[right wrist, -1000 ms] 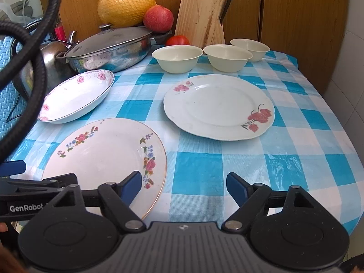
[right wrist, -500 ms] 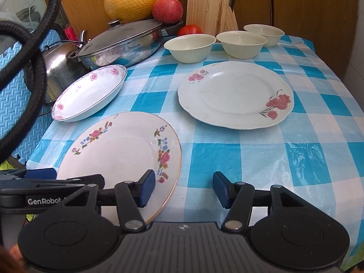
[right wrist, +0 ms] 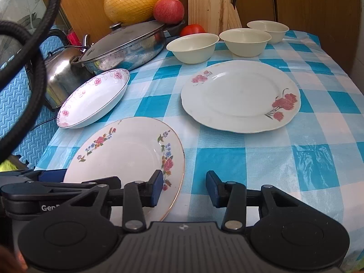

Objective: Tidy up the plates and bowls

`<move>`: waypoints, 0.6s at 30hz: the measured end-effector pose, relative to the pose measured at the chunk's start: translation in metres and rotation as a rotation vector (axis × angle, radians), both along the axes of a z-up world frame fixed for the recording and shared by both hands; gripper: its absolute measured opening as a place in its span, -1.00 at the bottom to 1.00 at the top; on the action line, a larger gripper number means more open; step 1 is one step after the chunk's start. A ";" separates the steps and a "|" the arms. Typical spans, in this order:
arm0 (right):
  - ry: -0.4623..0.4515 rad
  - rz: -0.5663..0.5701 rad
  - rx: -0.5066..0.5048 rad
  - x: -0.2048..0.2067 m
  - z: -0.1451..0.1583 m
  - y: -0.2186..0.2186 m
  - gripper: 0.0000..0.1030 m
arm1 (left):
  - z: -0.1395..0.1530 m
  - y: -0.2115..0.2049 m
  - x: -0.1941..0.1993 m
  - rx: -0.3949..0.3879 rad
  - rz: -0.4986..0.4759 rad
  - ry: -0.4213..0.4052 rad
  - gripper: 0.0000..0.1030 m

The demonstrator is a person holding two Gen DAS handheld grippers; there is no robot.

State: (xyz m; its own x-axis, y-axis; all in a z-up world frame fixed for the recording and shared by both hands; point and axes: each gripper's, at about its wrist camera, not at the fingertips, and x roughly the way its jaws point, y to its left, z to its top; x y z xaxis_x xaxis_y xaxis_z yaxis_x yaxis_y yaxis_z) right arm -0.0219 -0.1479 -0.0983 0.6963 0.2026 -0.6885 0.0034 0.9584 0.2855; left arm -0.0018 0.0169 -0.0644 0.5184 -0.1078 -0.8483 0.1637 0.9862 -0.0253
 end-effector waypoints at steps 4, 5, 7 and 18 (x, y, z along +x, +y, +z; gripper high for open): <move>0.020 0.024 0.097 0.003 -0.002 -0.005 -0.58 | -0.001 -0.003 0.001 0.001 0.004 0.003 0.94; 0.025 0.032 0.101 0.005 -0.002 -0.006 -0.59 | -0.001 -0.003 0.002 0.001 0.006 0.004 0.95; 0.034 0.028 0.130 0.005 -0.003 -0.011 -0.61 | -0.001 -0.004 0.002 0.007 0.001 0.003 0.97; -0.004 0.009 0.092 -0.005 0.004 -0.014 -0.61 | 0.001 -0.008 -0.002 -0.021 -0.025 -0.014 0.89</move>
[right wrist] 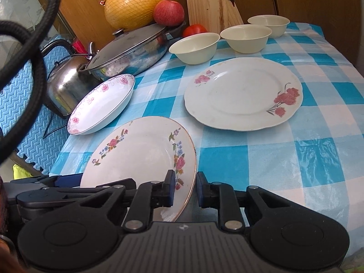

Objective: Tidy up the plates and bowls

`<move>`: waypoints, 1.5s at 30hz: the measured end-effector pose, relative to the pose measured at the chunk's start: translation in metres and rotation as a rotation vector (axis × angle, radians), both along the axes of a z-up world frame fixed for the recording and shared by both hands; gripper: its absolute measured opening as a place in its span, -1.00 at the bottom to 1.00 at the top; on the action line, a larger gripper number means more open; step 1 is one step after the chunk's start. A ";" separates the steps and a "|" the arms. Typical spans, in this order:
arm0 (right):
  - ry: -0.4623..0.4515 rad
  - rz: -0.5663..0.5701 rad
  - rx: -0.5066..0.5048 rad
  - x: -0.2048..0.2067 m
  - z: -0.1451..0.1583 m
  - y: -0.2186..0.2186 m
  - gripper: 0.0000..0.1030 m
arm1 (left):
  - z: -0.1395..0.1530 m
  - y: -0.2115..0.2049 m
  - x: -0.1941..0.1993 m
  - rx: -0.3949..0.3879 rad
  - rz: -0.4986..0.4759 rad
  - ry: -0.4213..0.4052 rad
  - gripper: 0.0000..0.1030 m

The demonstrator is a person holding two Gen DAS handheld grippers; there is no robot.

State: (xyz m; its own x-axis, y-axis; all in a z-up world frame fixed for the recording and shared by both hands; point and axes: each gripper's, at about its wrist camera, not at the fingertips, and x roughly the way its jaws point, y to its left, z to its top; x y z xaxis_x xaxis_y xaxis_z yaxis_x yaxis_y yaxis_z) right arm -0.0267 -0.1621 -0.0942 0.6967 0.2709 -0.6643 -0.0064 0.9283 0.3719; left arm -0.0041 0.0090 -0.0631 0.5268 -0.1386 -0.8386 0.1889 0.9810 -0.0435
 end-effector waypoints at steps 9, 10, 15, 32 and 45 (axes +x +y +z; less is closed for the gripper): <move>0.024 -0.035 -0.016 -0.007 -0.002 -0.009 -0.60 | 0.000 -0.017 -0.005 0.031 -0.050 -0.025 0.85; 0.033 -0.040 -0.012 -0.006 -0.003 -0.011 -0.60 | -0.001 -0.017 -0.003 0.023 -0.054 -0.015 0.84; 0.011 -0.091 -0.009 -0.006 0.004 -0.021 -0.60 | 0.002 -0.008 0.002 -0.005 -0.025 -0.011 0.74; -0.020 -0.289 0.009 0.027 0.023 -0.080 -0.58 | 0.040 -0.046 0.072 -0.039 -0.109 -0.104 0.82; 0.029 -0.359 0.021 0.064 0.010 -0.112 -0.53 | 0.010 -0.090 0.123 -0.039 -0.174 -0.029 0.81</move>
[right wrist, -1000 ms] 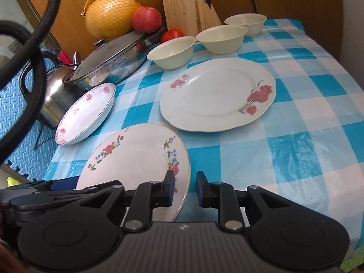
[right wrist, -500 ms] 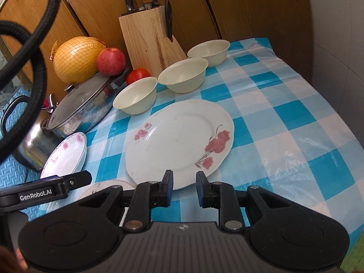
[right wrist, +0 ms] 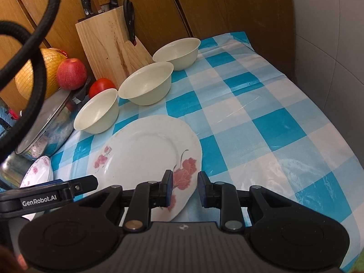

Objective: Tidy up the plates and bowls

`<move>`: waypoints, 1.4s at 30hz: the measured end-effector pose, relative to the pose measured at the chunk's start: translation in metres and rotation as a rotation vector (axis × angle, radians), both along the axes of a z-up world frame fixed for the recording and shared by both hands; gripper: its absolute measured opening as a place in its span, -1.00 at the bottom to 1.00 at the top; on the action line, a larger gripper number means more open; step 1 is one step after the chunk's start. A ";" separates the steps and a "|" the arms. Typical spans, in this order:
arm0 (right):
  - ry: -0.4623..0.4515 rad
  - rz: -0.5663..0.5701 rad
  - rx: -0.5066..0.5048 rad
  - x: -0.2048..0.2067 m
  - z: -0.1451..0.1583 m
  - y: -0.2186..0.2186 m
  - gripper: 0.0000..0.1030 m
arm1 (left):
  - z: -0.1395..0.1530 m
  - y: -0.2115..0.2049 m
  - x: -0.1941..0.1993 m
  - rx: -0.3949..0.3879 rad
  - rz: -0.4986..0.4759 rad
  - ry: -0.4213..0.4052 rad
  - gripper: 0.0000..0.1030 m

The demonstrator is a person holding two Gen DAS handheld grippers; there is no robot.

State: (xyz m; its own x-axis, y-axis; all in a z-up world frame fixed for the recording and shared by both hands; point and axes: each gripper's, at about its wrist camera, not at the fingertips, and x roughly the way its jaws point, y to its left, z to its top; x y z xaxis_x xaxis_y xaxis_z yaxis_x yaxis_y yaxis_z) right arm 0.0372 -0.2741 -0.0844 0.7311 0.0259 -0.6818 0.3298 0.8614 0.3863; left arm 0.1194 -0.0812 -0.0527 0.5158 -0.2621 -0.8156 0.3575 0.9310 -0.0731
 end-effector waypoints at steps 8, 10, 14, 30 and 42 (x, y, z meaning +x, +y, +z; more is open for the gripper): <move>0.031 0.009 0.123 0.006 -0.015 -0.017 -0.53 | -0.017 -0.011 0.019 -0.013 -0.017 0.067 0.59; 0.032 0.018 0.120 0.009 -0.014 -0.017 -0.53 | -0.018 -0.014 0.020 -0.013 -0.024 0.059 0.54; 0.036 0.030 0.109 0.014 -0.014 -0.016 -0.53 | -0.020 -0.021 0.023 0.006 -0.044 0.037 0.55; 0.032 -0.008 0.041 0.013 -0.011 -0.021 -0.58 | -0.019 -0.038 0.013 -0.016 -0.139 0.039 0.42; 0.008 -0.004 0.046 0.012 -0.014 -0.021 -0.43 | -0.024 -0.040 0.020 0.003 -0.100 0.004 0.62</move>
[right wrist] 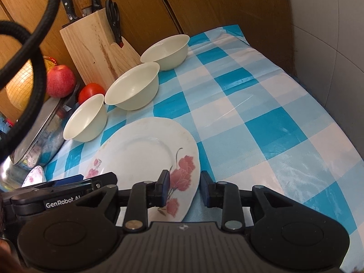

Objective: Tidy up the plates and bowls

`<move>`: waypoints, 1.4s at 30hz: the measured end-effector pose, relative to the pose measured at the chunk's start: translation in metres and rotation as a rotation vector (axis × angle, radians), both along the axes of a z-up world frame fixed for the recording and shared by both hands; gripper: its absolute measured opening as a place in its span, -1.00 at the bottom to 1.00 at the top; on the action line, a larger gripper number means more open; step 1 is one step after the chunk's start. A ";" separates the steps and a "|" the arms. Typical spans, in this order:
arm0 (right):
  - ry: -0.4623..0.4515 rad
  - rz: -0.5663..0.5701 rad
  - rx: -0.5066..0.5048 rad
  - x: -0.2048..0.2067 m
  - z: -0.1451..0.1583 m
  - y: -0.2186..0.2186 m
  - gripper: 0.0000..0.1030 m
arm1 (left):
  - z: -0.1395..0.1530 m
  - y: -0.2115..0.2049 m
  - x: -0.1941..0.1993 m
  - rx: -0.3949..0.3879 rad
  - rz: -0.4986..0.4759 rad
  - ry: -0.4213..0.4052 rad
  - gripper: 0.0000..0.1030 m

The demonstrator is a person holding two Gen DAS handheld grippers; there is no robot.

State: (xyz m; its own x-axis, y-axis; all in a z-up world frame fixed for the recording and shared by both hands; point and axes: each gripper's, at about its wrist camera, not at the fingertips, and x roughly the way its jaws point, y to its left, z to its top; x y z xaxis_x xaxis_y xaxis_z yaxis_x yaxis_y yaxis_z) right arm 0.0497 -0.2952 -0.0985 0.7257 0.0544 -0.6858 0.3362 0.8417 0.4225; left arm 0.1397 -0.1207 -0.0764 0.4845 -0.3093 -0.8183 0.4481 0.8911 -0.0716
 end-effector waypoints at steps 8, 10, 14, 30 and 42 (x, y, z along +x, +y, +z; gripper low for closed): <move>0.013 -0.005 -0.006 0.002 0.001 -0.001 -0.52 | -0.002 -0.013 -0.002 -0.008 -0.041 -0.009 0.59; 0.017 -0.011 -0.002 0.001 0.001 -0.002 -0.53 | -0.001 -0.011 -0.002 -0.009 -0.027 -0.009 0.53; 0.005 -0.018 -0.006 -0.002 0.004 -0.003 -0.54 | 0.003 -0.011 -0.004 -0.011 -0.023 -0.017 0.47; -0.032 -0.002 0.006 -0.012 0.011 0.000 -0.54 | 0.019 -0.004 -0.018 -0.005 -0.004 -0.047 0.45; -0.031 0.041 0.001 -0.014 0.011 0.012 -0.54 | 0.023 0.011 -0.029 0.009 0.022 -0.050 0.45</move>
